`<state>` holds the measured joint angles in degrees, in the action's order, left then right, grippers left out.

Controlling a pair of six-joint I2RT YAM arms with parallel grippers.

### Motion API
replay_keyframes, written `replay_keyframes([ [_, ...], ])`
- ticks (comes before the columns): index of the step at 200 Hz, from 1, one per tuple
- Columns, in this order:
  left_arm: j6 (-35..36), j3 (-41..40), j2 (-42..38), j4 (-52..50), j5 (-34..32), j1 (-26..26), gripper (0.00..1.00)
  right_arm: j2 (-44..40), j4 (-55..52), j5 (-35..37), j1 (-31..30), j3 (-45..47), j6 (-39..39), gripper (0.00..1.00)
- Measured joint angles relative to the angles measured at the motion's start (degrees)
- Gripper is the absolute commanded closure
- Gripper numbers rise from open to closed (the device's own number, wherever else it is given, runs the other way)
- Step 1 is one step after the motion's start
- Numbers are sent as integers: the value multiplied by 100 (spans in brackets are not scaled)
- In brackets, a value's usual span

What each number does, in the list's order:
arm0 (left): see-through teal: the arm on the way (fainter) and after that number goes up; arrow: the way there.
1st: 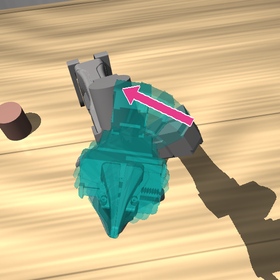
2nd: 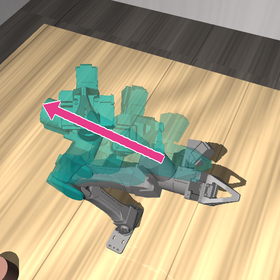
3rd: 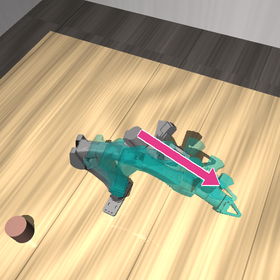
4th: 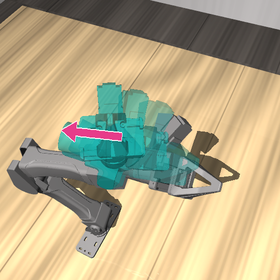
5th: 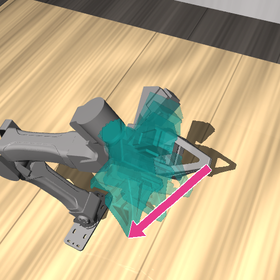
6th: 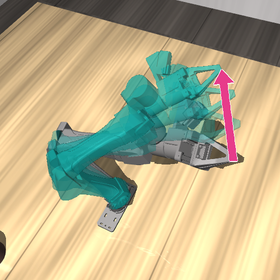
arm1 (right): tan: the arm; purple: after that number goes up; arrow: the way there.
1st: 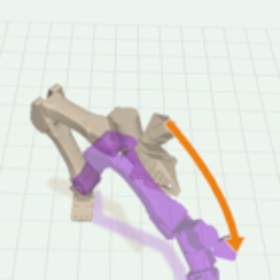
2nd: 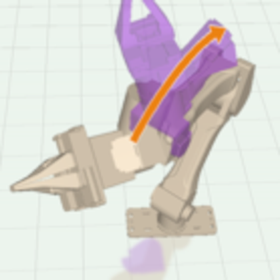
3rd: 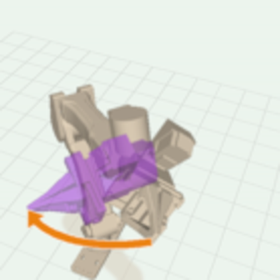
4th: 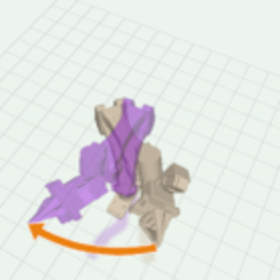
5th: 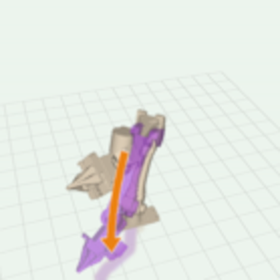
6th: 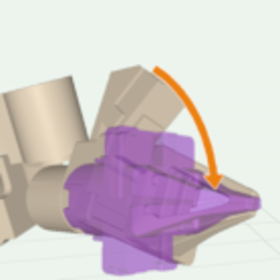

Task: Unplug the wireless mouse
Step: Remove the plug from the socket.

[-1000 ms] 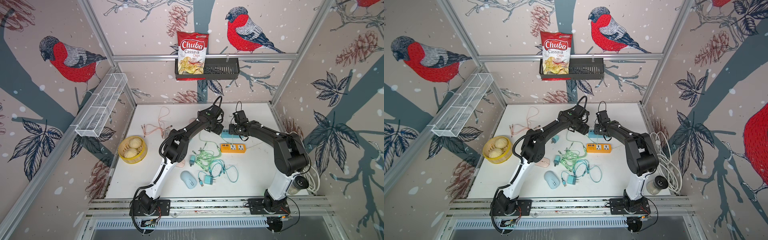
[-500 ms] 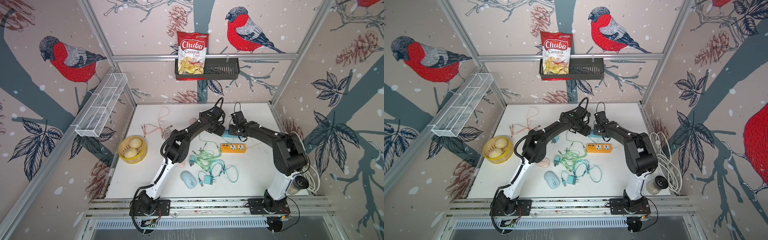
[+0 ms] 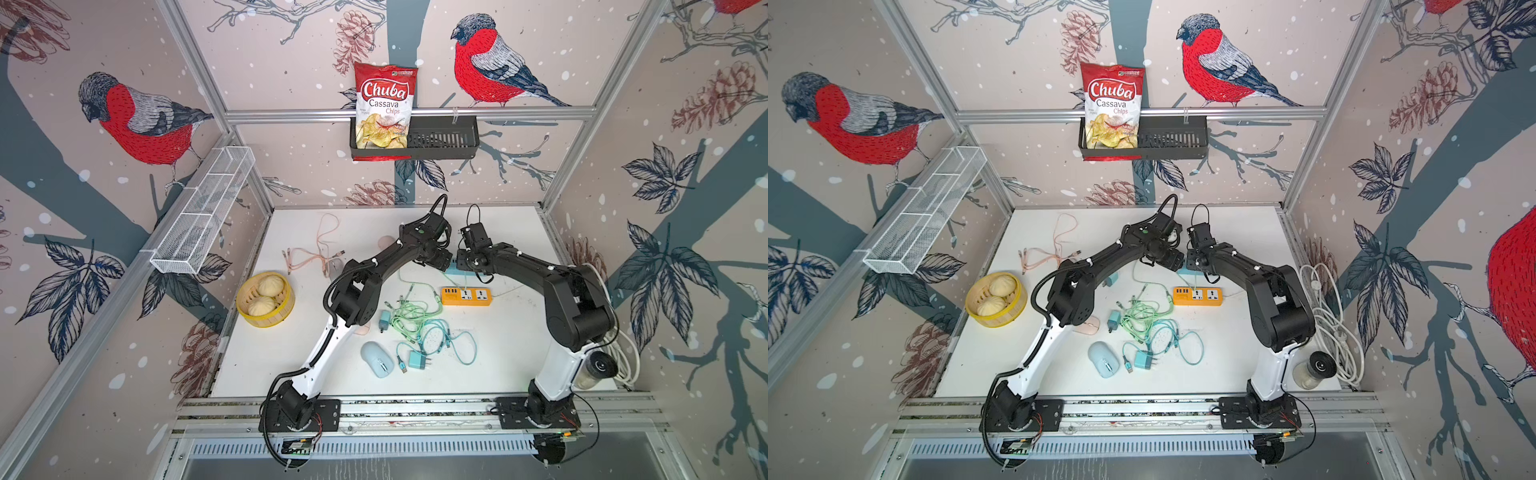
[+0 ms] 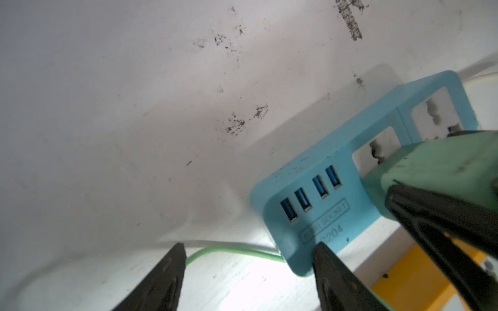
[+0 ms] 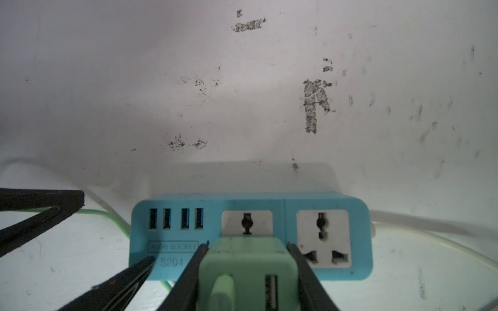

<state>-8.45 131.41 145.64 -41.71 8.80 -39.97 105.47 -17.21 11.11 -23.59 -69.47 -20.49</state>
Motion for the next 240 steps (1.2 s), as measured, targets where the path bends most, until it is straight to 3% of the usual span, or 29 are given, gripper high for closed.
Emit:
replay_keyframes([
  [97, -15, -179, -13, 367, -140, -26, 30, -503, -391, -4, -107, -540, -44, 92],
  [147, -4, -376, -404, -4, -334, -2, 24, -1156, -555, -61, -66, -391, -11, 91],
  [172, 380, -2026, -1600, 844, 66, 103, 22, -1637, -549, -595, 39, -271, 173, 91],
  [190, 944, -3956, -3108, 1945, 437, 179, 21, -1849, -540, -1211, 48, -269, 323, 91],
  [214, 2017, -6310, -5320, 3904, 1038, 184, 9, -2083, -555, -2116, -39, -216, 516, 91],
  [240, 2957, -7932, -6572, 5589, 1589, 190, 13, -2234, -636, -2852, -428, -179, 658, 92],
])
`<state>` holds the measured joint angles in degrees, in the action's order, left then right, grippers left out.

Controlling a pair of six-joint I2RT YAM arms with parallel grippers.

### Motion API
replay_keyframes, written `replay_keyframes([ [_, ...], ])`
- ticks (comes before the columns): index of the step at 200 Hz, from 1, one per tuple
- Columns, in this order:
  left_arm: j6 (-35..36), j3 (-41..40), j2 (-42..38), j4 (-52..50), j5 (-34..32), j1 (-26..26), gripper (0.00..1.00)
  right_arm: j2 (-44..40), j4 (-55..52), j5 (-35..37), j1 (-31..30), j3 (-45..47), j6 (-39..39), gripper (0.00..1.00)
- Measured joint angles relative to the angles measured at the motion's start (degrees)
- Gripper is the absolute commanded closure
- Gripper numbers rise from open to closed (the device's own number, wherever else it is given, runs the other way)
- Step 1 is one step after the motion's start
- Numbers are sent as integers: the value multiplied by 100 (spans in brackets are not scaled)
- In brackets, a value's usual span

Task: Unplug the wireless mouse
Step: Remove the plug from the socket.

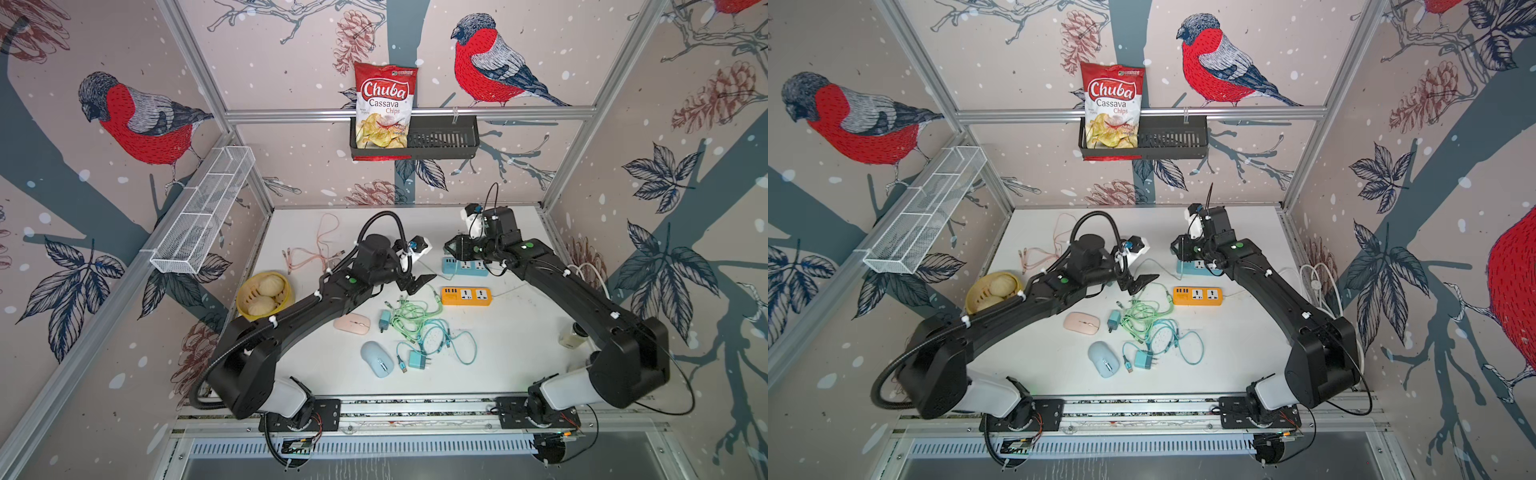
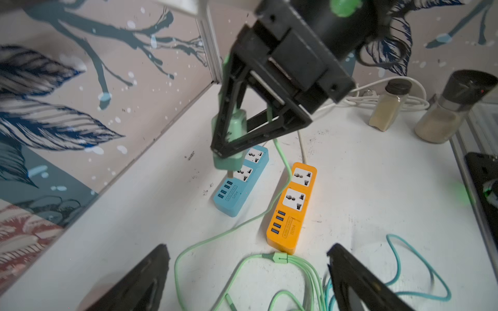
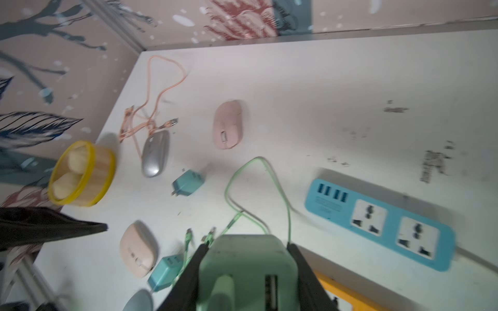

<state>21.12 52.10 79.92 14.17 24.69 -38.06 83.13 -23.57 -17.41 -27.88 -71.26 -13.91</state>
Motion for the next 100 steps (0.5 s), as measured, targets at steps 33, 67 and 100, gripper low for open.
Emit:
replay_keyframes([
  [33, 608, -267, -372, 608, 293, 2, 20, -229, -52, -686, -468, 52, 39, 90],
  [67, 745, -273, -356, 785, 243, 4, 21, -238, -52, -949, -817, 46, 24, 90],
  [100, 785, -225, -219, 776, 214, 4, 29, -201, -46, -1025, -1012, -46, 20, 90],
])
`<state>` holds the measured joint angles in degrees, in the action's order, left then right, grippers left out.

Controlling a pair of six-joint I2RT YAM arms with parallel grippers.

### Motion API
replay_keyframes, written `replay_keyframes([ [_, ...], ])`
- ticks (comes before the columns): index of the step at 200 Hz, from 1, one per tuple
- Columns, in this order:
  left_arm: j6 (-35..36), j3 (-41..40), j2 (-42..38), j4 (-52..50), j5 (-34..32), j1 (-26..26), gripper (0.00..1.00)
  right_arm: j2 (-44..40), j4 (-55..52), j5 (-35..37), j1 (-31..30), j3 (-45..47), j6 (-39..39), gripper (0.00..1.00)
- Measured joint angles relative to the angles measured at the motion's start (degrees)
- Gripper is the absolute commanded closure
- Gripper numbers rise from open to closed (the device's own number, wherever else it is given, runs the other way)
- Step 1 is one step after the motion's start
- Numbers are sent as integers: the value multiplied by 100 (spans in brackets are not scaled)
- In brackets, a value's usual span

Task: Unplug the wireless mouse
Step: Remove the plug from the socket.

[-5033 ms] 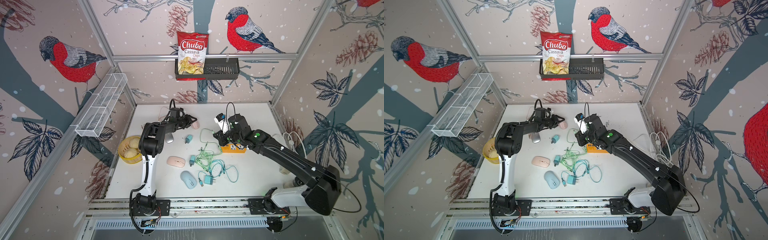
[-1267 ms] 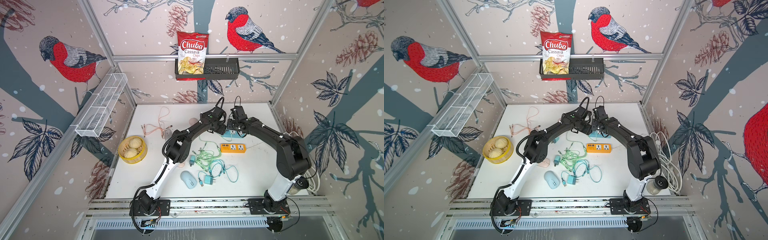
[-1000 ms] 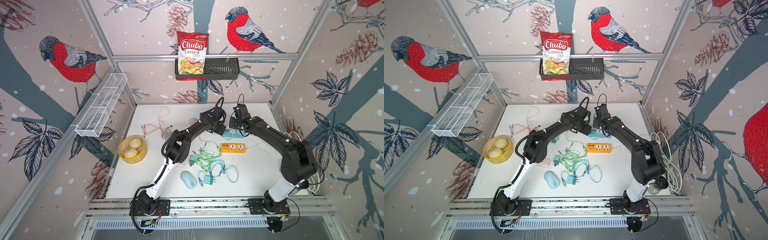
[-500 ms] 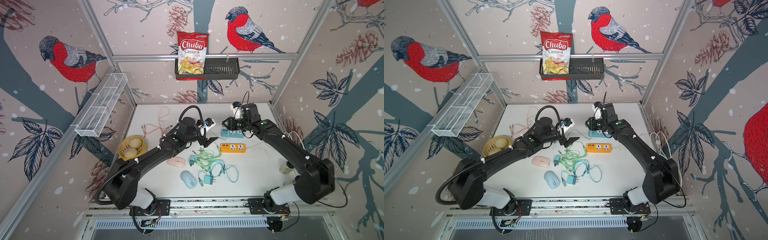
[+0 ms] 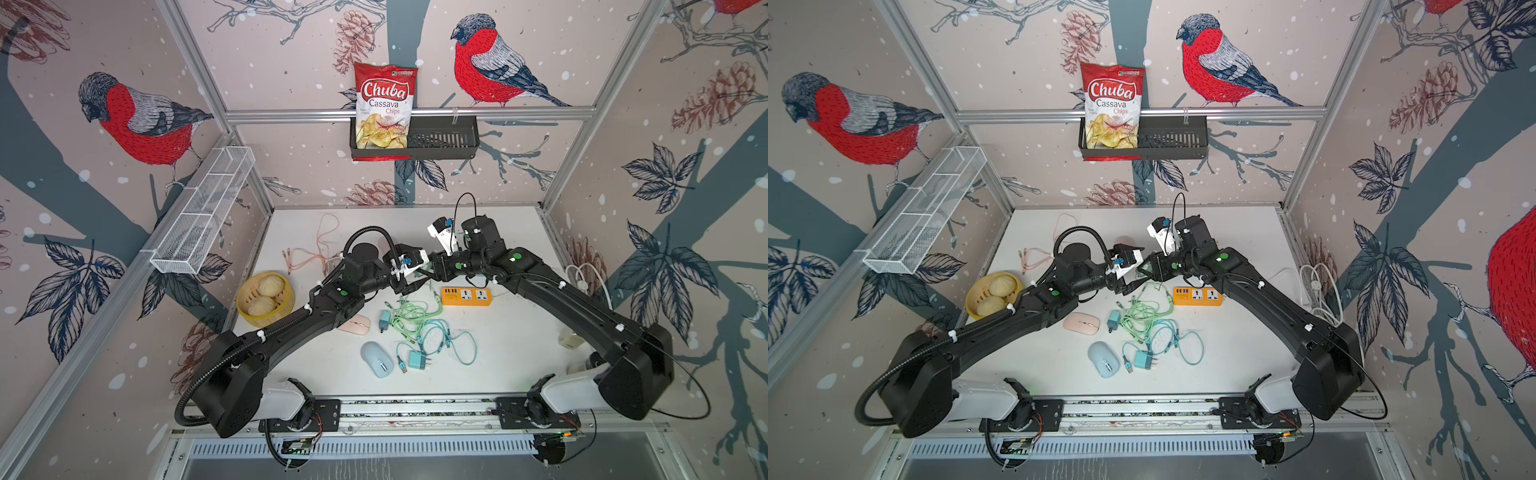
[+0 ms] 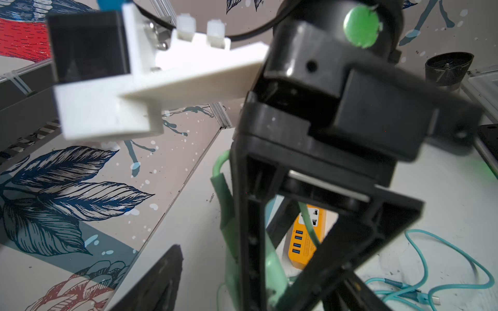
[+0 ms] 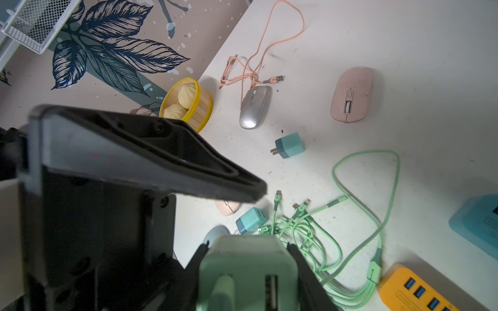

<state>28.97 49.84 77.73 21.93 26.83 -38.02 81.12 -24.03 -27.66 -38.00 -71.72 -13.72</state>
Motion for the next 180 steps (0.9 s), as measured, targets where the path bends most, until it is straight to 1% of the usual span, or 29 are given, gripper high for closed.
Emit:
replay_keyframes([
  [13, 39, 46, 50, -33, -7, 0, 33, 9, -4, 2, -57, -50, -2, 90],
  [21, 59, 79, 85, -61, -2, 0, 38, 9, 0, 4, -74, -76, -17, 90],
  [29, 90, 101, 118, -98, -20, 0, 43, 4, 0, 4, -96, -96, -17, 90],
  [39, 98, 118, 151, -157, -48, 0, 53, -2, -2, 4, -96, -114, -17, 90],
  [54, 92, 120, 186, -208, -96, 0, 77, -9, -2, 13, -96, -149, -20, 91],
  [69, 181, 160, 225, -186, -258, 7, 100, -35, 39, 166, -83, -175, -278, 91],
  [76, 208, 195, 243, -188, -267, 7, 100, -55, 48, 208, -83, -175, -302, 90],
  [81, 205, 214, 254, -188, -278, 4, 100, -76, 42, 236, -83, -175, -313, 87],
  [84, 205, 229, 258, -192, -282, 0, 100, -87, 39, 249, -83, -175, -317, 83],
  [104, 184, 269, 269, -205, -286, 0, 100, -122, 44, 297, -83, -170, -306, 48],
  [107, 184, 269, 267, -208, -286, 0, 100, -125, 42, 299, -83, -166, -306, 44],
  [110, 181, 269, 264, -210, -291, 0, 100, -129, 37, 299, -83, -164, -304, 42],
  [128, 103, 234, 232, -308, -496, 4, 100, -195, 9, 321, 2, -109, -125, 42],
  [149, 131, 133, 181, -354, -911, 44, 100, -374, -50, 275, 225, 35, -50, 52],
  [161, 164, 98, 144, -431, -1032, 68, 100, -507, -57, 234, 356, 155, 7, 60],
  [180, 254, 96, 133, -470, -1147, 68, 100, -667, -44, 131, 496, 289, 7, 68],
])
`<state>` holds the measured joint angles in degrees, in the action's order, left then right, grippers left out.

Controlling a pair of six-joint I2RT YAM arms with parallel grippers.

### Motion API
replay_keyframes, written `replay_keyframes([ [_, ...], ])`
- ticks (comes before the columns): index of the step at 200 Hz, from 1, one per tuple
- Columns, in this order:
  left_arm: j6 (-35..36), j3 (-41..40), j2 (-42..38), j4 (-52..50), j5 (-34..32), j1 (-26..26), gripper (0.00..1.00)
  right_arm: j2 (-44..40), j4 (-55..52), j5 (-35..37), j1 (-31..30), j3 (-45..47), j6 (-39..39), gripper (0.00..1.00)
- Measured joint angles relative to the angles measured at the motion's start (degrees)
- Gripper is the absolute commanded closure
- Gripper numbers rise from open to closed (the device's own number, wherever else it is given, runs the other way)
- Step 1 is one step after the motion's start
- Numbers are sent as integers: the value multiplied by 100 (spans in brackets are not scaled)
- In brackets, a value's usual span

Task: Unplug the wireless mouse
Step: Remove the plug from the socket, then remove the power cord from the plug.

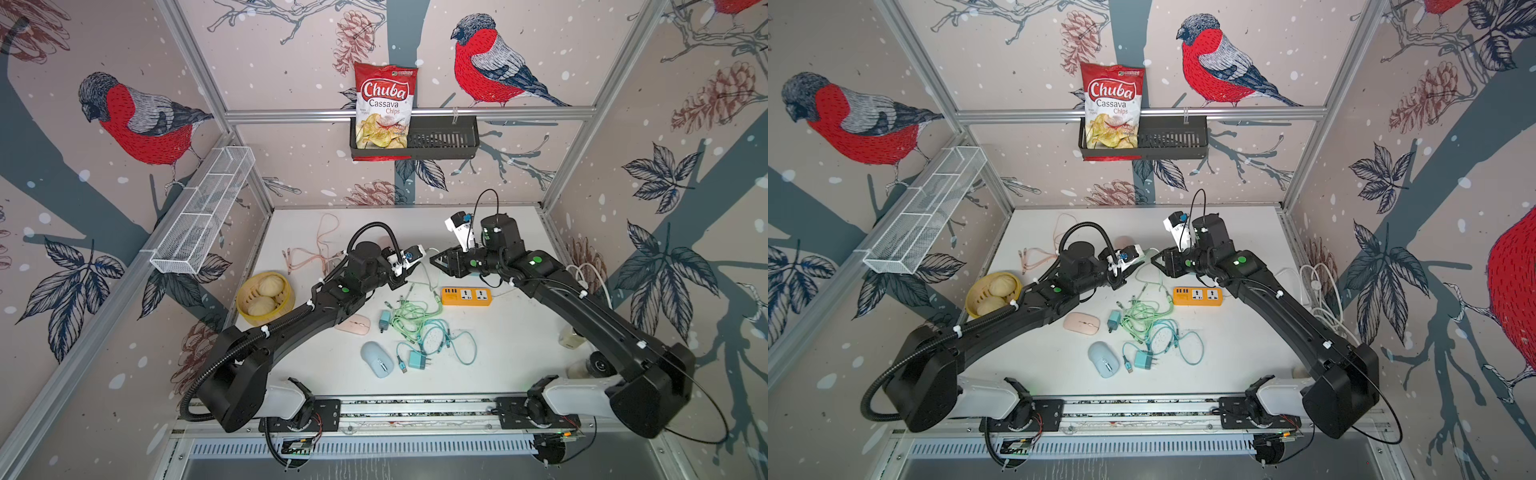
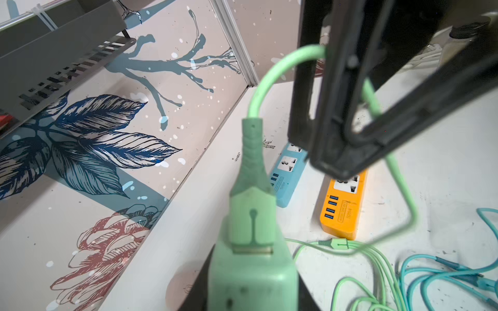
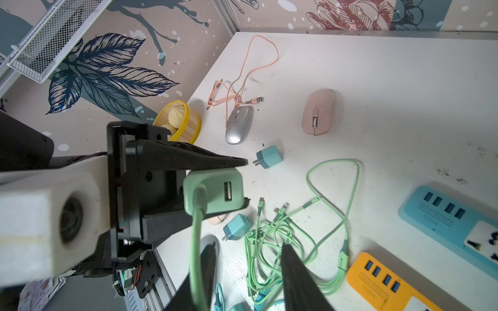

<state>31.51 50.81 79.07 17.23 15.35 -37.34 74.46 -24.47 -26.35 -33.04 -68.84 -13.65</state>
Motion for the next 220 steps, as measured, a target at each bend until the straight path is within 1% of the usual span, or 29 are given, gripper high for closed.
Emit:
replay_keyframes([
  [8, 9, 0, -2, -24, -24, 0, 100, -42, 7, -72, 7, 33, 0, 70],
  [72, 249, 4, -4, -339, 39, -85, 100, 9, 175, -457, 4, 26, -28, 71],
  [118, 337, 79, 66, -468, 90, -258, 100, 280, 319, -509, -72, -101, -133, 81],
  [154, 323, 162, 120, -522, -76, -267, 100, 358, 321, -514, -96, -87, -155, 81],
  [158, 319, 168, 125, -531, -103, -267, 100, 358, 319, -516, -96, -83, -155, 84],
  [171, 319, 186, 136, -586, -173, -267, 100, 358, 334, -522, -96, -52, -155, 100],
  [196, 319, 195, 146, -627, -181, -267, 100, 348, 332, -579, -85, -44, -216, 100],
  [220, 321, 214, 164, -496, -179, -293, 100, 258, 232, -667, 48, -103, -219, 100],
])
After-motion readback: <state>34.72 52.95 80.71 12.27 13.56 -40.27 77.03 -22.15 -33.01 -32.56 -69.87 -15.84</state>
